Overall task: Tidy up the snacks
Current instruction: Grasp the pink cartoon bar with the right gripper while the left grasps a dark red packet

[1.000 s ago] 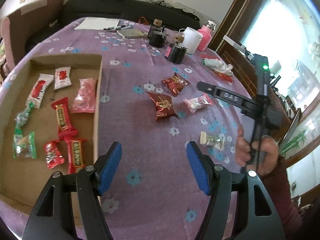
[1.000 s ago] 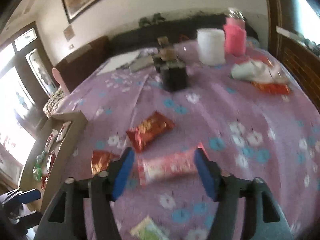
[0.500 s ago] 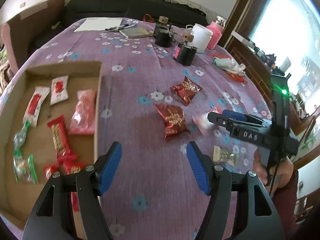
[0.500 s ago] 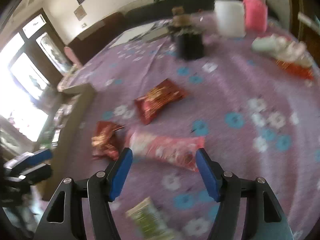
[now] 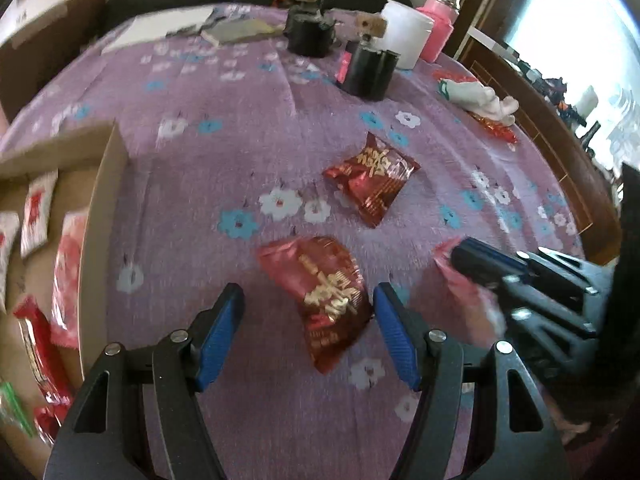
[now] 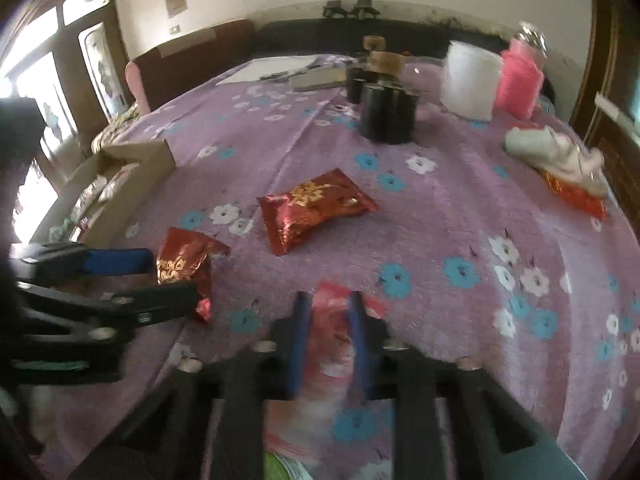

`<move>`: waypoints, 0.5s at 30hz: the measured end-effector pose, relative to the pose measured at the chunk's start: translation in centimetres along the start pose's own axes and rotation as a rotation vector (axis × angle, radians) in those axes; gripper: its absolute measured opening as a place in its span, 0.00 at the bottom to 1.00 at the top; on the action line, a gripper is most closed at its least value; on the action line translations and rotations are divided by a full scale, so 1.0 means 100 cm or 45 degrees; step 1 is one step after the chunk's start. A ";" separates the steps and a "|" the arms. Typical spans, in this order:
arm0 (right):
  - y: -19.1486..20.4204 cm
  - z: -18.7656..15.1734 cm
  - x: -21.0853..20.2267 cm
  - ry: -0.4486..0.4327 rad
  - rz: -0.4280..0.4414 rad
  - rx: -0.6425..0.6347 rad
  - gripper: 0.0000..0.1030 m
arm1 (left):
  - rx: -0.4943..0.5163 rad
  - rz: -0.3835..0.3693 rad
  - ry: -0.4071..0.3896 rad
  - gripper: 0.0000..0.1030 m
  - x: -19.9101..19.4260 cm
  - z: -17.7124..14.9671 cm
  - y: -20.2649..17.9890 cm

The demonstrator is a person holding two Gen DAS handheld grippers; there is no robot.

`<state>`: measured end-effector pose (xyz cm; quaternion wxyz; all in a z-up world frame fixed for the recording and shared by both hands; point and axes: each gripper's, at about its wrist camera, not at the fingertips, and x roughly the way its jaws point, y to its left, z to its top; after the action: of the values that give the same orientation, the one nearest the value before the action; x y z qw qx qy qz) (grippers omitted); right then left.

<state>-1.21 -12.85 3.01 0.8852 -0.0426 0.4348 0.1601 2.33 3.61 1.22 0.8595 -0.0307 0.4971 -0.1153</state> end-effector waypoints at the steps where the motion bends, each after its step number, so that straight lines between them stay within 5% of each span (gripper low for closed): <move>1: -0.001 0.000 -0.001 0.000 0.009 0.005 0.05 | 0.026 0.016 -0.012 0.55 0.001 0.000 -0.004; 3: -0.012 0.000 -0.009 -0.021 0.058 0.044 0.06 | 0.079 0.055 -0.024 0.35 0.003 -0.001 -0.010; 5: -0.028 0.002 -0.016 -0.063 0.093 0.141 0.18 | 0.127 0.097 -0.051 0.33 0.002 -0.003 -0.015; 7: -0.045 0.003 -0.019 -0.060 0.078 0.241 0.59 | 0.123 0.091 -0.054 0.32 0.001 -0.004 -0.014; 10: -0.071 -0.001 -0.020 -0.004 0.064 0.388 0.60 | 0.101 0.072 -0.049 0.32 -0.001 -0.005 -0.010; 15: -0.056 -0.005 -0.017 0.060 0.060 0.306 0.60 | 0.103 0.075 -0.052 0.32 0.000 -0.004 -0.011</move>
<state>-0.74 -18.71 3.73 0.8694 0.0704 0.4724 0.1266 1.78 2.55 1.15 0.8730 0.0163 0.4751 -0.1093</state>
